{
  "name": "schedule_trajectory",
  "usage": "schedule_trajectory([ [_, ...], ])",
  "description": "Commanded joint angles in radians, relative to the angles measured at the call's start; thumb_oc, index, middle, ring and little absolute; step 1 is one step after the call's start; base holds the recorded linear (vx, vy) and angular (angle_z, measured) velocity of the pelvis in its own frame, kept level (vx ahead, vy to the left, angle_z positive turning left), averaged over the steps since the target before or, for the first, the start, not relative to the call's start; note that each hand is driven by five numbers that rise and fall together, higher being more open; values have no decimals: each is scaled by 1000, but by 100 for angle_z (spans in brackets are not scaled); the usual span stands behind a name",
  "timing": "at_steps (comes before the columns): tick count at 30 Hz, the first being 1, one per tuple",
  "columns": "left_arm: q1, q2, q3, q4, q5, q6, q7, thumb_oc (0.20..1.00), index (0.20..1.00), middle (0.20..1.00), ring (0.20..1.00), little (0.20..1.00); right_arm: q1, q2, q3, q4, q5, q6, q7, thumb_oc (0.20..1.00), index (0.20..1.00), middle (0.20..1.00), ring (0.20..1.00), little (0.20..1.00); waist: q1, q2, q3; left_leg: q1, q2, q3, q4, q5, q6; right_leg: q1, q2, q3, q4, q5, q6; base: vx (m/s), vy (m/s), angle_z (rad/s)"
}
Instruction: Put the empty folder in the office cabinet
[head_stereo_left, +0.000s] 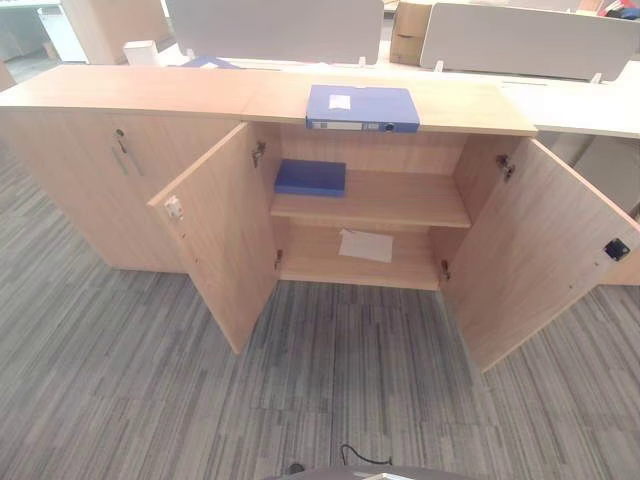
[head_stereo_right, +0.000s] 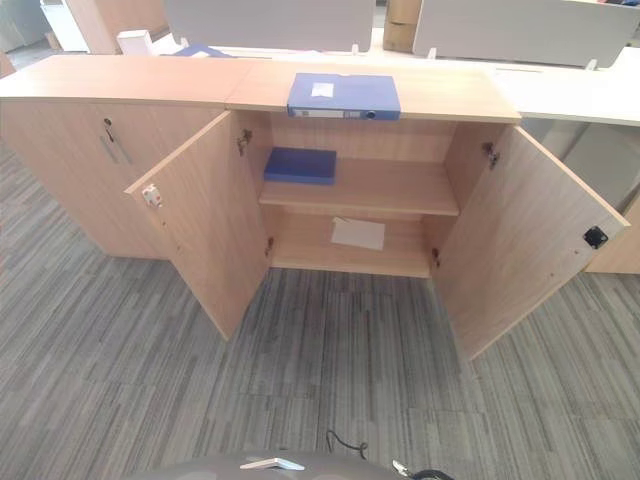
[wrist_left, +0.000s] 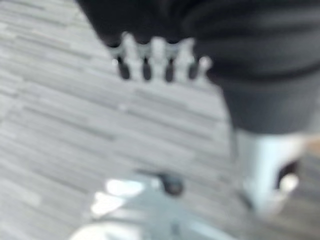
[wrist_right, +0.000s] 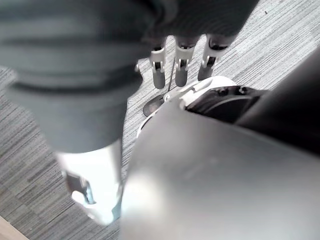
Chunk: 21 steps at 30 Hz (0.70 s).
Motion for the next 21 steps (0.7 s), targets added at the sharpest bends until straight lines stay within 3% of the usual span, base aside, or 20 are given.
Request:
schedule_trajectory([
  [1, -52, -2, -7, 81, 24, 25, 36, 1000, 1000, 1000, 1000, 1000, -47, 9, 16, 13, 27, 28, 31, 1000, 1000, 1000, 1000, 1000, -5, -12, 4, 5, -40, 8, -6, -122, 28, -12, -18, -27, -1, 34, 60, 0, 0, 0],
  [21, -56, 0, 0, 89, 2, 60, 44, 1000, 1000, 1000, 1000, 1000, -49, 6, 28, 6, -6, 42, 26, 1000, 1000, 1000, 1000, 1000, -13, -8, 7, 3, -38, 12, -6, -121, 28, -15, -14, -17, -1, 32, 56, 0, 0, 0],
])
